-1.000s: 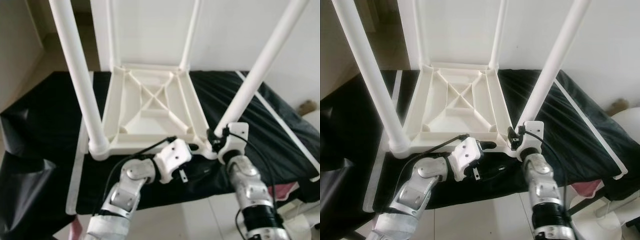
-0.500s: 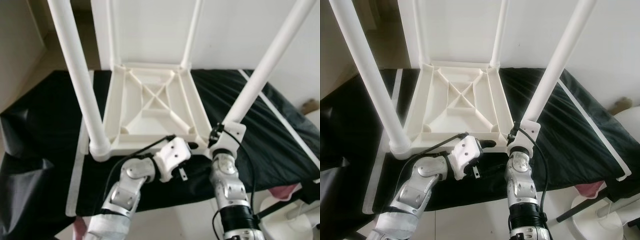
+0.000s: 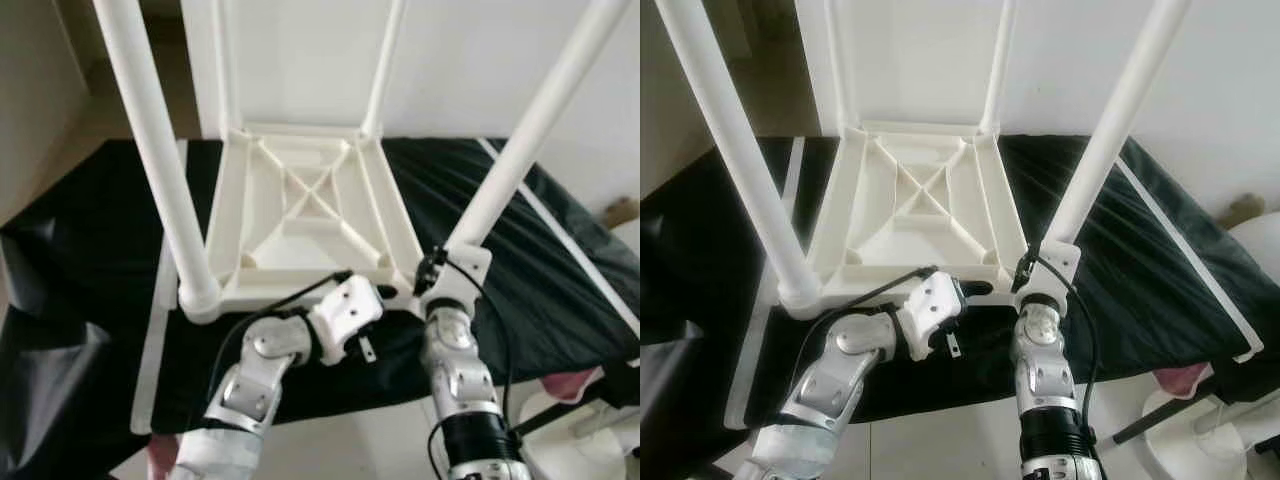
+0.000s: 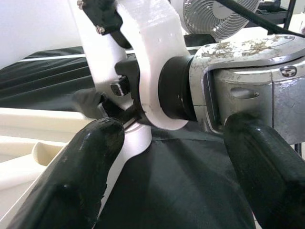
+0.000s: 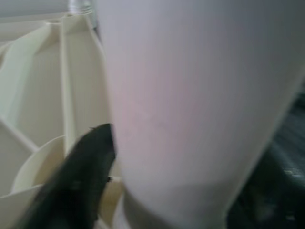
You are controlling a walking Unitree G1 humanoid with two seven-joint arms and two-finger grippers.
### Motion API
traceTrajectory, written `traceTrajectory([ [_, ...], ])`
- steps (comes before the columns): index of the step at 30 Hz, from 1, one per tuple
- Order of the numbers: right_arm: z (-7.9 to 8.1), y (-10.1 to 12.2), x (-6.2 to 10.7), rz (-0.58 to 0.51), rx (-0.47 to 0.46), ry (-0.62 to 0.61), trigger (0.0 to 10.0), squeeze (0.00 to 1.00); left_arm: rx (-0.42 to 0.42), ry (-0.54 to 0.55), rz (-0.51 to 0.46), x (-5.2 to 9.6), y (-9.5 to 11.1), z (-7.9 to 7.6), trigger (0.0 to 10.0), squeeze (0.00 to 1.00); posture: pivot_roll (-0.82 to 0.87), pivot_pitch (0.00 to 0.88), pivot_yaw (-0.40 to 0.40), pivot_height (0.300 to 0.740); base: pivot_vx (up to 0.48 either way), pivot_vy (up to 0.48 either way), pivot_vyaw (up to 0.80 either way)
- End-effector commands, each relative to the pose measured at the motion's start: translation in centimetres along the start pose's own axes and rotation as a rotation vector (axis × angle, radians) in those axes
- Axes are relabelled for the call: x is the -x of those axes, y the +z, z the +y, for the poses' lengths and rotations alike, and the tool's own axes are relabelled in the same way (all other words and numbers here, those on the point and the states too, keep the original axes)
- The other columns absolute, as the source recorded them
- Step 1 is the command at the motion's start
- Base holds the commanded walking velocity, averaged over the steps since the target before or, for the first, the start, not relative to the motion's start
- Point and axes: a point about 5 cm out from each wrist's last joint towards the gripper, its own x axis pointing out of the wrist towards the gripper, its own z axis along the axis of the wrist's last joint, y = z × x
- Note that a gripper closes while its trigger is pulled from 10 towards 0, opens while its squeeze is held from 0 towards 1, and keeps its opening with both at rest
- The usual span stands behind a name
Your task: Building children table
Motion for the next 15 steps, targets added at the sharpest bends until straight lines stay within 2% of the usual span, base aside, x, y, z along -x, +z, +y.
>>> traceTrajectory([
  [1, 0.4, 0.1, 0.2, -0.007, -0.016, 0.037, 10.0, 1.0, -0.005, 0.12, -0.014, -0.6, 0.3, 0.3, 10.0, 0.0, 0.05, 0.0, -0.067, 0.74, 0.0, 0.0, 0.0],
  [7, -0.9, 0.4, 0.0, -0.02, 0.02, 0.043, 10.0, 0.98, -0.009, 0.12, -0.015, -0.4, 0.3, 0.3, 10.0, 0.0, 0.06, 0.0, -0.074, 0.74, 0.0, 0.0, 0.0],
  [8, -1.4, 0.4, 0.0, -0.02, 0.024, 0.048, 10.0, 0.82, -0.01, 0.121, -0.012, -0.3, 0.3, 0.3, 10.0, 0.0, 0.06, 0.0, -0.074, 0.74, 0.0, 0.0, 0.0],
  [9, -1.4, 0.4, 0.0, -0.02, 0.024, 0.048, 10.0, 0.82, -0.01, 0.121, -0.012, -0.3, 0.3, 0.3, 10.0, 0.0, 0.06, 0.0, -0.074, 0.74, 0.0, 0.0, 0.0],
  [10, -1.8, 0.3, 0.0, -0.019, 0.026, 0.063, 10.0, 0.44, -0.01, 0.123, -0.009, -0.1, 0.2, 0.3, 10.0, 0.0, 0.06, 0.0, -0.075, 0.74, 0.0, 0.0, 0.0],
  [11, -2.4, 0.3, 0.1, -0.032, 0.038, 0.098, 10.0, 0.0, -0.009, 0.125, -0.008, -0.1, 0.2, 0.4, 10.0, 0.0, 0.06, 0.0, -0.072, 0.74, 0.0, 0.0, 0.0],
  [15, -3.2, 0.9, 0.0, -0.065, 0.058, 0.183, 10.0, 0.0, -0.009, 0.121, -0.014, -0.2, 0.3, 0.5, 10.0, 0.0, 0.04, 0.0, -0.065, 0.74, 0.0, 0.0, 0.0],
])
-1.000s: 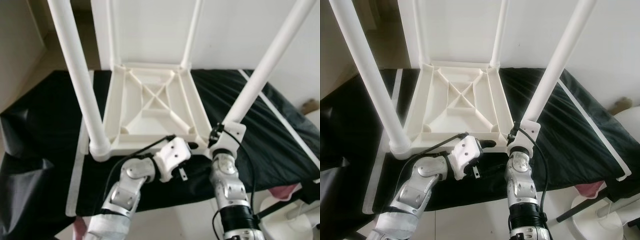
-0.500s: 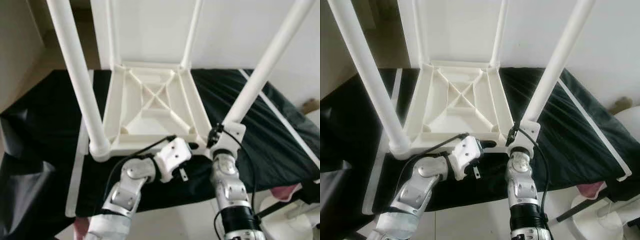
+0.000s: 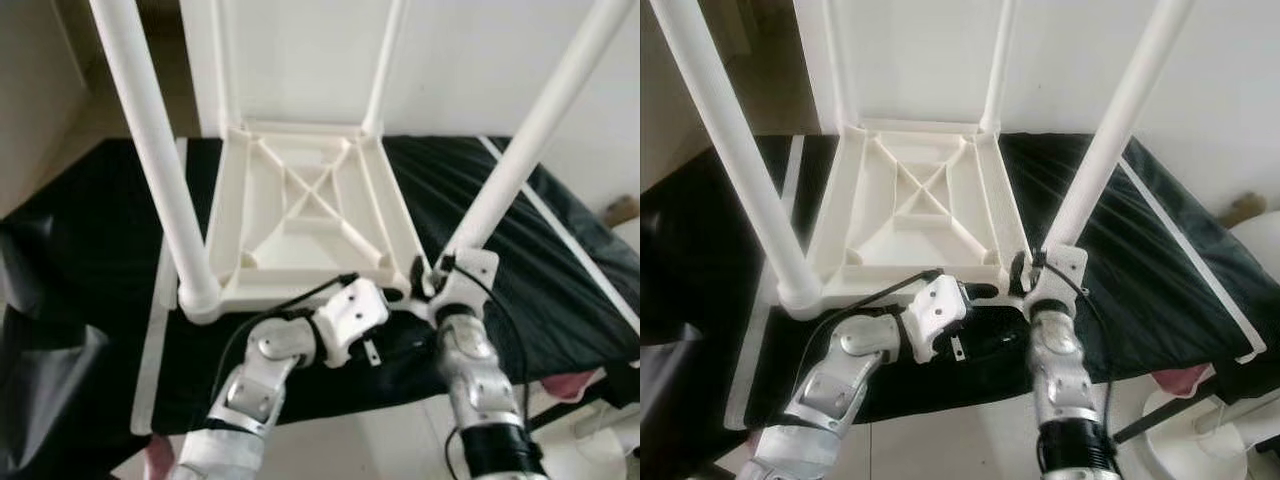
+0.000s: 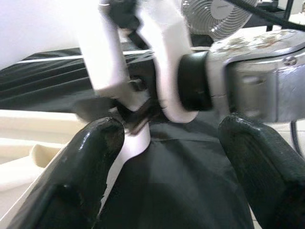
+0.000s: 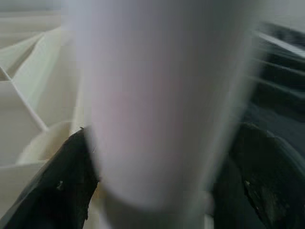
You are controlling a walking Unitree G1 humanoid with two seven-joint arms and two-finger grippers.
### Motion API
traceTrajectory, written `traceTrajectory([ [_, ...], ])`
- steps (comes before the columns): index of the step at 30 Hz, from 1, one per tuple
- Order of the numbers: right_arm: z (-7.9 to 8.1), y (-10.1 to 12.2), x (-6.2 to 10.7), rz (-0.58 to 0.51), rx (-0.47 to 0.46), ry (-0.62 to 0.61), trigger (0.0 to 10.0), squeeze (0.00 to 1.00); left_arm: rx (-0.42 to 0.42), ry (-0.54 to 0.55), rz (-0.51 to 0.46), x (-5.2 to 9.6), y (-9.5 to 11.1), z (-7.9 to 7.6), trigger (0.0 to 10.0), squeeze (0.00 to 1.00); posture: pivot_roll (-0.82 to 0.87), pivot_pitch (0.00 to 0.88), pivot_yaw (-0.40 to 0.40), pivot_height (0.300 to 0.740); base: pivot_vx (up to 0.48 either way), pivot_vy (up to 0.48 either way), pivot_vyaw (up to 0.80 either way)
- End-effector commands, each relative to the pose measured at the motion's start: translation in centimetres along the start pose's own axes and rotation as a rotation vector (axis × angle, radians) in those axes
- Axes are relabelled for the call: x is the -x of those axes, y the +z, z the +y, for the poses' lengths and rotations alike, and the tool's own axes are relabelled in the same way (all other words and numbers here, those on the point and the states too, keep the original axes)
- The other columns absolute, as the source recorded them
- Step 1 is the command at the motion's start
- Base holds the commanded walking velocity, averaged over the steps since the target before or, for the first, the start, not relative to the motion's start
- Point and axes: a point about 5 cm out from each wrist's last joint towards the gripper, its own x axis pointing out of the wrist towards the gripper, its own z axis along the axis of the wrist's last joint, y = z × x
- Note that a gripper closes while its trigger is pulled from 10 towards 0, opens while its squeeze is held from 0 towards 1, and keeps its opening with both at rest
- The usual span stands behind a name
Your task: Building children table
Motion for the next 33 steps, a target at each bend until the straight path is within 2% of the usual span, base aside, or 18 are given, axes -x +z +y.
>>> traceTrajectory([
  [1, -0.2, 0.8, -0.1, -0.044, -0.003, 0.036, 10.0, 0.0, -0.004, 0.125, -0.009, -0.1, 0.2, 0.6, 10.0, 0.0, 0.04, 0.0, -0.065, 0.74, 0.0, 0.0, 0.0],
  [6, -0.6, 1.4, -0.4, -0.059, 0.016, 0.139, 10.0, 0.0, -0.001, 0.123, -0.016, -0.2, 0.4, 0.6, 10.0, 0.0, 0.04, 0.0, -0.056, 0.74, 0.0, 0.0, 0.0],
  [12, -1.5, 1.0, -0.6, -0.035, 0.032, 0.189, 10.0, 0.0, -0.001, 0.125, -0.012, -0.1, 0.3, 0.7, 10.0, 0.0, 0.05, 0.0, -0.058, 0.74, 0.0, 0.0, 0.0],
  [15, -2.5, 0.8, -0.9, -0.024, 0.096, 0.322, 10.0, 0.0, -0.002, 0.134, -0.01, 0.0, 0.4, 0.8, 10.0, 0.0, 0.05, 0.0, -0.057, 0.74, 0.0, 0.0, 0.0],
  [25, -3.1, 0.9, -1.5, -0.007, 0.142, 0.423, 10.0, 0.0, -0.002, 0.133, -0.01, 0.1, 0.4, 0.8, 10.0, 0.0, 0.05, 0.0, -0.05, 0.74, 0.0, 0.0, 0.0],
  [30, -2.9, 0.8, -2.3, 0.017, 0.213, 0.509, 9.9, 0.0, -0.003, 0.129, -0.011, -0.1, 0.4, 0.9, 10.0, 0.0, 0.05, 0.0, -0.05, 0.74, 0.0, 0.0, 0.0],
  [31, -2.9, 0.7, -2.4, 0.019, 0.224, 0.524, 7.9, 0.0, -0.002, 0.129, -0.012, -0.2, 0.4, 0.9, 10.0, 0.0, 0.04, 0.0, -0.051, 0.74, 0.0, 0.0, 0.0],
  [32, -2.9, 0.7, -2.4, 0.019, 0.224, 0.524, 7.9, 0.0, -0.002, 0.129, -0.012, -0.2, 0.4, 0.9, 10.0, 0.0, 0.04, 0.0, -0.051, 0.74, 0.0, 0.0, 0.0],
  [33, -2.9, 0.6, -2.5, 0.024, 0.226, 0.536, 4.7, 0.0, -0.003, 0.128, -0.014, -0.2, 0.5, 0.9, 10.0, 0.0, 0.04, 0.0, -0.052, 0.74, 0.0, 0.0, 0.0],
])
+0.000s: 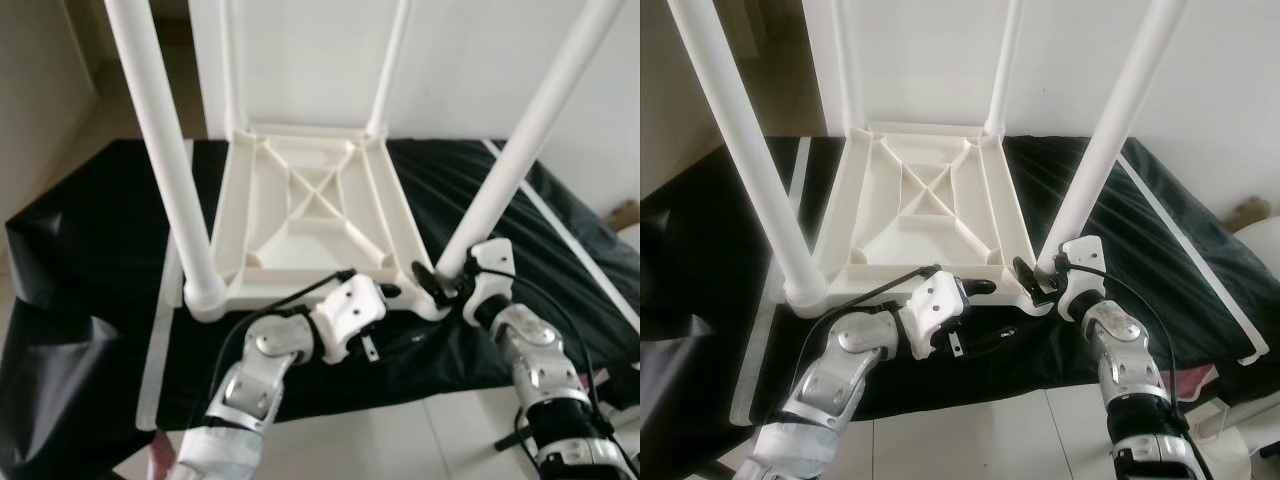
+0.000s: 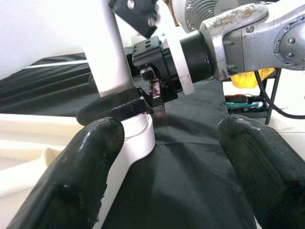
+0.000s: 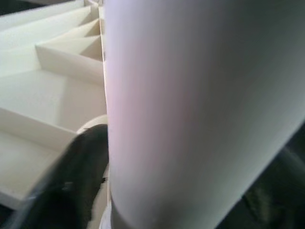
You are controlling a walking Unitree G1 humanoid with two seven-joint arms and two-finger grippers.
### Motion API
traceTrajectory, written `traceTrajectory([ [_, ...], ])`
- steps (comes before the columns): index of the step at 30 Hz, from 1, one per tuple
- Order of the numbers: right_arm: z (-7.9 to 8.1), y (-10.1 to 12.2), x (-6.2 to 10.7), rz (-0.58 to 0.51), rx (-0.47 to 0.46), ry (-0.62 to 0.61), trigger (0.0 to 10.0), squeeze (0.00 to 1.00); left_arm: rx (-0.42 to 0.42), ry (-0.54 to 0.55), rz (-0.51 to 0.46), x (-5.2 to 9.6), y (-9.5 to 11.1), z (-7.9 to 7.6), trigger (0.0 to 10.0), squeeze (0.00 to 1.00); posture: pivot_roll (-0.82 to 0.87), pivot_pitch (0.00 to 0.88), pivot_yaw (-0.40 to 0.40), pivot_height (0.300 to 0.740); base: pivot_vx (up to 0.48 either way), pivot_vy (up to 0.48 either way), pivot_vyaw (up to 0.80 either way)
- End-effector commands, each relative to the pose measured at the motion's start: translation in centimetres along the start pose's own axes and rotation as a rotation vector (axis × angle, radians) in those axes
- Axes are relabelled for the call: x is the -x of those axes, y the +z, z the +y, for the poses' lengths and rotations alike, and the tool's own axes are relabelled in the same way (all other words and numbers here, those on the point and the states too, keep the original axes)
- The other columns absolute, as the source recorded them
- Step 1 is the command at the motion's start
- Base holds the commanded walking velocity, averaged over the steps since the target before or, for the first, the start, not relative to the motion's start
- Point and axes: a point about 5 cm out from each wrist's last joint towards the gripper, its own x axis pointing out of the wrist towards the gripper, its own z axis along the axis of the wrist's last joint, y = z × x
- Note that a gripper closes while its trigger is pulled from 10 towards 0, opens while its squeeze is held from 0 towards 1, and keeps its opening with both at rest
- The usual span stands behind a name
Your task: Building children table
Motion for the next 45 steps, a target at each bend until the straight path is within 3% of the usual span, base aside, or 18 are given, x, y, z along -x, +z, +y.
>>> traceTrajectory([
  [1, 0.0, -0.2, -0.2, 0.018, 0.018, 0.022, 4.7, 0.0, 0.008, 0.122, -0.005, -0.2, 0.1, 0.5, 10.0, 0.0, 0.04, 0.0, -0.052, 0.74, 0.0, 0.0, 0.0],
  [2, 0.0, -0.5, -0.2, 0.034, 0.028, 0.035, 0.0, 0.0, 0.008, 0.123, -0.007, -0.3, 0.1, 0.5, 10.0, 0.0, 0.05, 0.0, -0.055, 0.74, 0.0, 0.0, 0.0],
  [12, 0.3, -1.6, 0.3, 0.062, 0.007, 0.055, 0.0, 0.0, 0.007, 0.135, -0.004, -0.1, 0.1, 0.7, 10.0, 0.0, 0.05, 0.0, -0.061, 0.74, 0.0, 0.0, 0.0],
  [13, 0.3, -1.7, 0.4, 0.061, -0.017, 0.039, 10.0, 0.0, 0.007, 0.135, -0.006, -0.2, 0.1, 0.7, 10.0, 0.0, 0.05, 0.0, -0.06, 0.74, 0.0, 0.0, 0.0],
  [26, 0.7, -1.5, 0.8, 0.044, -0.083, -0.092, 10.0, 0.0, 0.009, 0.132, -0.01, -0.3, 0.1, 0.7, 10.0, 0.0, 0.04, 0.0, -0.061, 0.74, 0.0, 0.0, 0.0],
  [29, 1.1, -1.5, 0.9, 0.054, -0.098, -0.193, 10.0, 0.0, 0.011, 0.128, -0.013, -0.4, 0.1, 0.6, 10.0, 0.0, 0.03, 0.0, -0.063, 0.74, 0.0, 0.0, 0.0],
  [34, 2.6, -2.2, 1.1, 0.079, -0.135, -0.337, 10.0, 0.0, 0.014, 0.118, -0.016, -0.5, 0.0, 0.4, 10.0, 0.0, 0.03, 0.0, -0.065, 0.74, 0.0, 0.0, 0.0],
  [37, 2.6, -2.2, 1.1, 0.079, -0.135, -0.337, 10.0, 0.0, 0.014, 0.118, -0.016, -0.5, 0.0, 0.4, 10.0, 0.0, 0.03, 0.0, -0.065, 0.74, 0.0, 0.0, 0.0],
  [40, 4.0, -2.2, 0.9, 0.095, -0.194, -0.487, 10.0, 0.0, 0.015, 0.117, -0.014, -0.5, -0.1, 0.3, 10.0, 0.0, 0.03, 0.0, -0.07, 0.74, 0.0, 0.0, 0.0],
  [45, 5.2, -1.9, 0.6, 0.101, -0.241, -0.604, 10.0, 0.0, 0.019, 0.119, -0.017, -0.6, 0.0, 0.1, 10.0, 0.0, 0.04, 0.0, -0.073, 0.74, 0.0, 0.0, 0.0],
])
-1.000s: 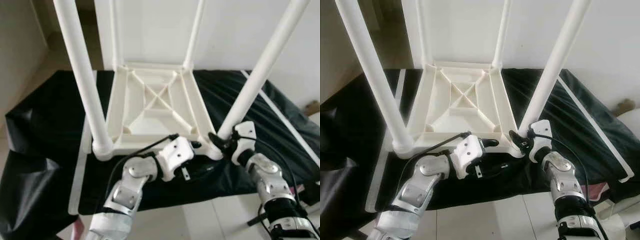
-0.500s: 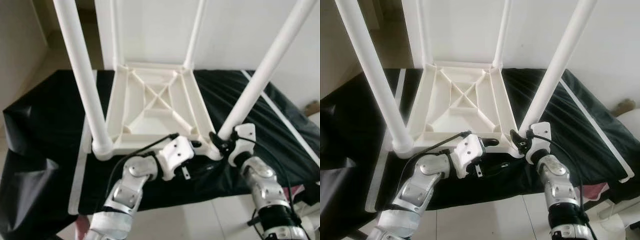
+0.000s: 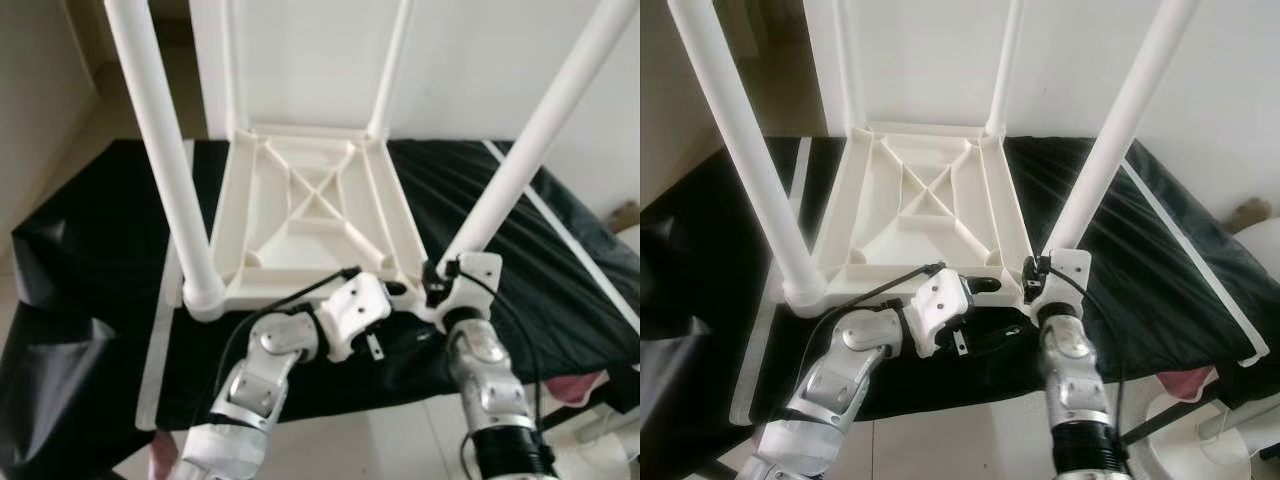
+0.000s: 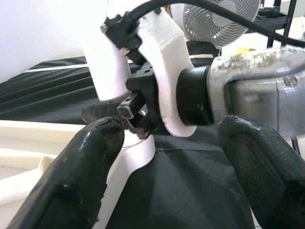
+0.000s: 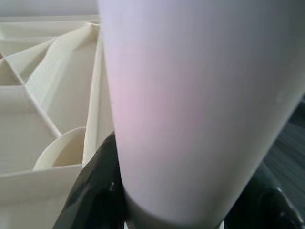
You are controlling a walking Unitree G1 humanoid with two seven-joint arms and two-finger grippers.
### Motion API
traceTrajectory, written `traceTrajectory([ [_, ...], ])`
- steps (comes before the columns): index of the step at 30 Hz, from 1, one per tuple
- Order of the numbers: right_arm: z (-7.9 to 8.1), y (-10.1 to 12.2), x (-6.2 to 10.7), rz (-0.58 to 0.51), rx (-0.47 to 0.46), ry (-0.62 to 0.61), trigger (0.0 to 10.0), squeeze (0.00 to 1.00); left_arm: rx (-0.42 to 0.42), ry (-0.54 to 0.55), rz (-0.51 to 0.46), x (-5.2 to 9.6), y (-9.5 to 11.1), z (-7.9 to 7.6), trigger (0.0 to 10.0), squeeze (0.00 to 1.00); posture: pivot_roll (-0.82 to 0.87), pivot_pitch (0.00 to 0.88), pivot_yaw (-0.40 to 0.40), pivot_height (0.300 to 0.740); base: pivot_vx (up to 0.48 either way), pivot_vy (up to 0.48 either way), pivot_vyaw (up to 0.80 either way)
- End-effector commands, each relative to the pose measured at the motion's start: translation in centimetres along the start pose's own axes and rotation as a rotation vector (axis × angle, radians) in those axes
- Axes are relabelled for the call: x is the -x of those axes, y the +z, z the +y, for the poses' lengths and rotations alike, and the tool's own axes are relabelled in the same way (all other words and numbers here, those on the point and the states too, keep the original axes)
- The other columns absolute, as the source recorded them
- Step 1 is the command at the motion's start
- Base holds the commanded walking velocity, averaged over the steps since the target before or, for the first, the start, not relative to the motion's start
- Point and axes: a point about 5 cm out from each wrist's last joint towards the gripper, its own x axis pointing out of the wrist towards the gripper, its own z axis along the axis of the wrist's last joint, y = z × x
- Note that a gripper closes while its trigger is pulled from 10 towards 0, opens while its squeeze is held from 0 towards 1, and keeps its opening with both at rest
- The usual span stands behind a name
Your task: Building children table
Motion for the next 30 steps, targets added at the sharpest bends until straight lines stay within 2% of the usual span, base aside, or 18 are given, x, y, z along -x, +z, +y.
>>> traceTrajectory([
  [1, 0.2, -1.8, 0.7, 0.092, -0.006, -0.068, 10.0, 0.0, 0.017, 0.127, -0.004, -0.2, -0.2, 0.2, 10.0, 0.0, 0.04, 0.0, -0.074, 0.74, 0.0, 0.0, 0.0],
  [2, 0.9, -1.6, 0.7, 0.086, -0.017, -0.037, 10.0, 0.0, 0.018, 0.126, -0.004, -0.2, -0.2, 0.2, 10.0, 0.0, 0.04, 0.0, -0.073, 0.74, 0.0, 0.0, 0.0],
  [4, 1.3, -1.5, 0.7, 0.083, -0.016, -0.015, 10.0, 0.0, 0.018, 0.125, -0.004, -0.2, -0.2, 0.1, 10.0, 0.0, 0.04, 0.0, -0.073, 0.74, 0.0, 0.0, 0.0],
  [9, 0.6, -1.4, 0.6, 0.086, 0.0, -0.008, 10.0, 0.0, 0.014, 0.122, 0.0, 0.0, -0.3, 0.1, 10.0, 0.0, 0.04, 0.0, -0.074, 0.74, 0.0, 0.0, 0.0],
  [14, 0.8, -1.1, 0.7, 0.075, -0.012, -0.012, 10.0, 0.0, 0.015, 0.124, 0.002, 0.0, -0.3, 0.2, 10.0, 0.0, 0.05, 0.0, -0.074, 0.74, 0.0, 0.0, 0.0],
  [15, 0.9, -1.0, 0.7, 0.071, -0.01, -0.01, 10.0, 0.61, 0.015, 0.124, 0.002, 0.0, -0.3, 0.1, 10.0, 0.0, 0.05, 0.0, -0.074, 0.74, 0.0, 0.0, 0.0],
  [16, 1.0, -1.0, 0.8, 0.071, -0.013, -0.009, 10.0, 1.0, 0.016, 0.124, 0.003, 0.0, -0.3, 0.1, 10.0, 0.0, 0.05, 0.0, -0.073, 0.74, 0.0, 0.0, 0.0],
  [24, 0.5, -0.5, 0.9, 0.046, -0.016, -0.005, 10.0, 1.0, 0.014, 0.126, 0.004, 0.0, -0.3, 0.2, 10.0, 0.0, 0.04, 0.0, -0.072, 0.74, 0.0, 0.0, 0.0],
  [26, -0.7, -0.3, 0.9, 0.021, -0.015, 0.013, 10.0, 1.0, 0.014, 0.123, 0.004, 0.0, -0.3, 0.1, 10.0, 0.0, 0.04, 0.0, -0.072, 0.74, 0.0, 0.0, 0.0],
  [30, -1.6, -0.2, 1.0, 0.009, -0.006, 0.065, 10.0, 1.0, 0.015, 0.122, 0.006, 0.1, -0.3, 0.1, 10.0, 0.0, 0.04, 0.0, -0.072, 0.74, 0.0, 0.0, 0.0],
])
